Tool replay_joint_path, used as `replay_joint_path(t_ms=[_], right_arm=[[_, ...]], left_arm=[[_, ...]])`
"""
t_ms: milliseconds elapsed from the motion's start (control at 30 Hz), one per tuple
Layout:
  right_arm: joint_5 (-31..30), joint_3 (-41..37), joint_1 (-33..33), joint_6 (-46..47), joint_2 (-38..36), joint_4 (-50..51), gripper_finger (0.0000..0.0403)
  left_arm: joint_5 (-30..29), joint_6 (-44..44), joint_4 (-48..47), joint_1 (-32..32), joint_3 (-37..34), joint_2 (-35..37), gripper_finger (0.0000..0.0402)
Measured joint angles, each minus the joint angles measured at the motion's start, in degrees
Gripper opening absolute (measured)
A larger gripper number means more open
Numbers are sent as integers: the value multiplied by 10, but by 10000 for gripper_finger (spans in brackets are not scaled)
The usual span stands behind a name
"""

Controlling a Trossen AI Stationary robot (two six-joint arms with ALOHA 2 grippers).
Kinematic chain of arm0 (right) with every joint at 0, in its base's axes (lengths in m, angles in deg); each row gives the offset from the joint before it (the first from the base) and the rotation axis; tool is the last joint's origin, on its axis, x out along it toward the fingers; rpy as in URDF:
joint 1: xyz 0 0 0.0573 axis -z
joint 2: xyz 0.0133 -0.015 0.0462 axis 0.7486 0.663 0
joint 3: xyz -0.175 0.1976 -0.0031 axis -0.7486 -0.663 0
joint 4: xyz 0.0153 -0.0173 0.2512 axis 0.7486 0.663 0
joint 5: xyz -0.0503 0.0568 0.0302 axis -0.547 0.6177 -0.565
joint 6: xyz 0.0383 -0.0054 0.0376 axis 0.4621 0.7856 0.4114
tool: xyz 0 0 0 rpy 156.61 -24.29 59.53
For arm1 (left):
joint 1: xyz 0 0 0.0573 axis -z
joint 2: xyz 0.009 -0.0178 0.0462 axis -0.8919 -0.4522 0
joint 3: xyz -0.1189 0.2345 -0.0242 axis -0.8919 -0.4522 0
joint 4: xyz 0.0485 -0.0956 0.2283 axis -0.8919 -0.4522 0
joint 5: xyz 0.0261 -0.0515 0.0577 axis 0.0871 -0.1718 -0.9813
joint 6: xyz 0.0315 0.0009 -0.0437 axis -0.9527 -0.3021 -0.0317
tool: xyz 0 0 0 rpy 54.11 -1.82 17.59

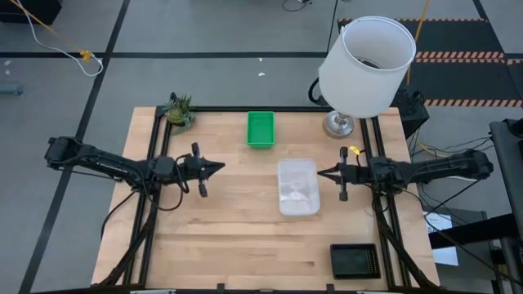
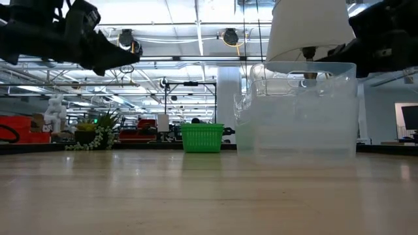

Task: Stack baskets by color
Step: Return to Home Position

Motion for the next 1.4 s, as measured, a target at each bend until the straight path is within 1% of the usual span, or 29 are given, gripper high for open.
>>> replay_joint_path(t_ms=[133,300,433,567,700,833,967,1200,1400], right_arm=[[29,-30,8,-5,0,-39,0],[29,-34,15,-5,0,-40,0],[30,-34,18,14,0,-40,0],[56,-34,18,19,0,-42,0],[58,-35,18,21,0,-49,0],[59,-35,18,33,0,-48,0],[59,-35,18,34,1,-46,0],[59,-35,18,16,1,-34,0],[57,-37,20,9,1,-30,0]], left_arm=[[-9,-15,0,0,-12,0,3],[-34,-24,1,-2,-24,0,13],[-35,-18,2,-10,-32,0,9],[-35,-3,3,-12,-38,0,4],[-34,7,11,-11,-43,0,10],[-22,7,41,-10,-59,0,3],[-20,7,86,-10,-86,0,9],[-21,-12,90,-11,-88,-1,3],[-21,-15,88,-11,-88,-1,13]])
